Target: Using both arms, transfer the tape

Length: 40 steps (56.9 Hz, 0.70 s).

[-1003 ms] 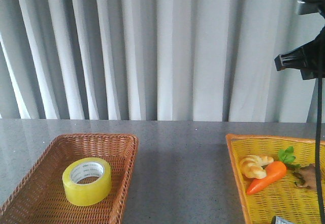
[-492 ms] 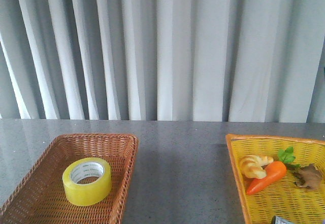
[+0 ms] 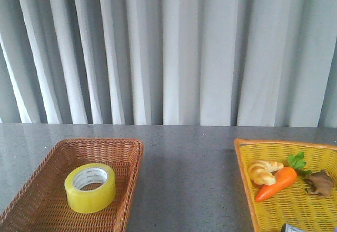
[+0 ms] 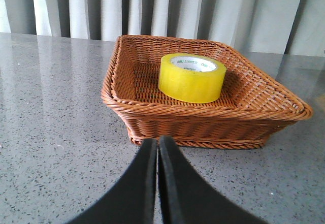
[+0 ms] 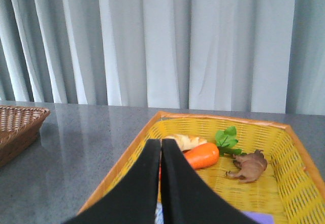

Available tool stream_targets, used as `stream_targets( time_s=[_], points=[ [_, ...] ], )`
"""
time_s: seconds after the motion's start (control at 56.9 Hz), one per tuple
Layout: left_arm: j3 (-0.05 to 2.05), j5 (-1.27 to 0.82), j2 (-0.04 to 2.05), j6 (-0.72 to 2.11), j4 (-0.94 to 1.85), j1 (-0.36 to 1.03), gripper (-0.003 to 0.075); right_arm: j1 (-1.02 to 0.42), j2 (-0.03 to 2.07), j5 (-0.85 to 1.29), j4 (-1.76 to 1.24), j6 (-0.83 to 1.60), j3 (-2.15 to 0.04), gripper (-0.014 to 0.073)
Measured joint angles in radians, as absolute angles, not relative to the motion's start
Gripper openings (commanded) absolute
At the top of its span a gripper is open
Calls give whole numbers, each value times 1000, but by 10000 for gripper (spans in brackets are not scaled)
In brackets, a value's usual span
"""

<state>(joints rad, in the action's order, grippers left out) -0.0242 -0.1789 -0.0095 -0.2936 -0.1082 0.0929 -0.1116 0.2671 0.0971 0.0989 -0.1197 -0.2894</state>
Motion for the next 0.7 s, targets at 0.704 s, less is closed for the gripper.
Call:
stream_targets(
  time_s=[0.704],
  points=[
    [-24, -178, -9, -294, -108, 93, -6, -112, -13, 29, 67, -120, 27, -7]
  ],
)
